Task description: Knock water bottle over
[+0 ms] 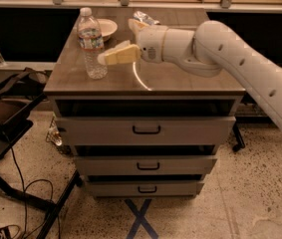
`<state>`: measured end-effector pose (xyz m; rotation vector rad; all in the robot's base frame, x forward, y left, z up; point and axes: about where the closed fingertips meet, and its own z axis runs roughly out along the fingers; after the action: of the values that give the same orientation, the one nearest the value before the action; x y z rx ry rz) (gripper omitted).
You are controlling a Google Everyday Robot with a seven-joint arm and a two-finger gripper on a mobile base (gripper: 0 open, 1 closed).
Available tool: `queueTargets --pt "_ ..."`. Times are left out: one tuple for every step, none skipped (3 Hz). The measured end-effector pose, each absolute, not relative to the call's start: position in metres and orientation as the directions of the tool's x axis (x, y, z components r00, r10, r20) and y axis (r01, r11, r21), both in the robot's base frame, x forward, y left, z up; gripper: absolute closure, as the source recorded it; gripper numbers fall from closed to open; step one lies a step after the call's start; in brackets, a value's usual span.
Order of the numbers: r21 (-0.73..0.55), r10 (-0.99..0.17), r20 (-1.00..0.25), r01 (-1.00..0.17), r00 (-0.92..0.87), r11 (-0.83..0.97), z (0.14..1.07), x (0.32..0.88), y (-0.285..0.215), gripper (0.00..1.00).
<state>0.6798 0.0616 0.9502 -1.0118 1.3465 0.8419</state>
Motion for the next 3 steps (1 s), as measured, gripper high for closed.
queueTargets --pt "-0.091 -0.042 -0.996 -0.94 0.082 0.328 0.954 0.688 0.083 0.0" --pt "-0.083 -0.028 -0.997 -0.953 0.078 0.292 0.955 0.692 0.102 0.15" --pt "-0.074 -0.032 -0.997 -0.967 0.068 0.244 0.952 0.692 0.128 0.47"
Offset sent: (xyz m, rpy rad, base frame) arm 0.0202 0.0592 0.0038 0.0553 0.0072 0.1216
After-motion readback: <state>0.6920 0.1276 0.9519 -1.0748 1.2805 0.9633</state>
